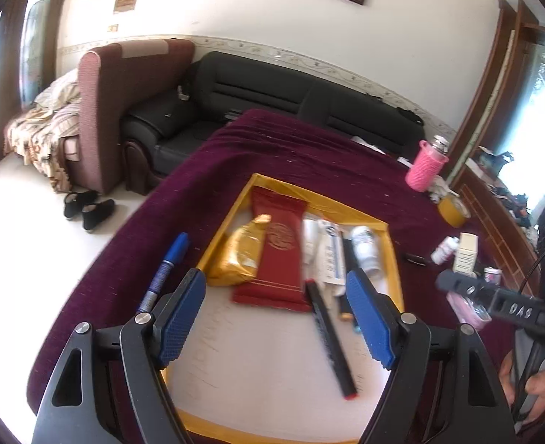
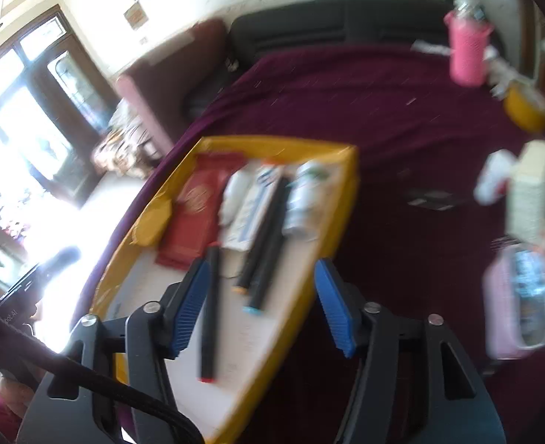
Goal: Organize objects
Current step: 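Move both grippers back toward the remaining items beside the pencil case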
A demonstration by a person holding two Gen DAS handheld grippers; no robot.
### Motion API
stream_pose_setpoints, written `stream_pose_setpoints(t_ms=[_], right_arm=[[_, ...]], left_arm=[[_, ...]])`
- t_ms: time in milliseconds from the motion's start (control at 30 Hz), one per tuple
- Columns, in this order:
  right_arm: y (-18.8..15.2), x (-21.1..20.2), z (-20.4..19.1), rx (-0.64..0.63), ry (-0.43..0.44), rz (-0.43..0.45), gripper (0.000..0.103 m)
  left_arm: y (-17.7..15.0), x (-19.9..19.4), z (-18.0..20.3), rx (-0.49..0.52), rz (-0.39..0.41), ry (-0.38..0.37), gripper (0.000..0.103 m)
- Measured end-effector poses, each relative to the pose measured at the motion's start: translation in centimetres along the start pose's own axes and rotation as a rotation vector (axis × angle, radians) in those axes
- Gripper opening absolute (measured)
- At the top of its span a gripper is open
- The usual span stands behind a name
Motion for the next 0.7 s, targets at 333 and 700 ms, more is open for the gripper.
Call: stream_pose_setpoints(t_ms=[333, 700], right_arm=[[-1.7, -10.0, 15.1, 0.061, -0.406, 0.307, 0.089], [-5.2, -5.6, 30.8, 0.514, -0.301, 0.075, 0.089]], left_arm=[[-3.2, 1.6, 8.4, 0.062, -0.058, -0.179, 0.073], [-7.5, 5.7, 15.9, 0.161, -0.233, -0.236, 0.073]])
Point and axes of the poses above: each gripper's, at about its wrist camera, not at the fingertips, and x roughly the way its jaws point, z to its right, y to its top, the point moved 3 cm from there along x, roughly the way its jaws point, and after that the axes turned 12 degrees about -y, right-handed, at the moved point
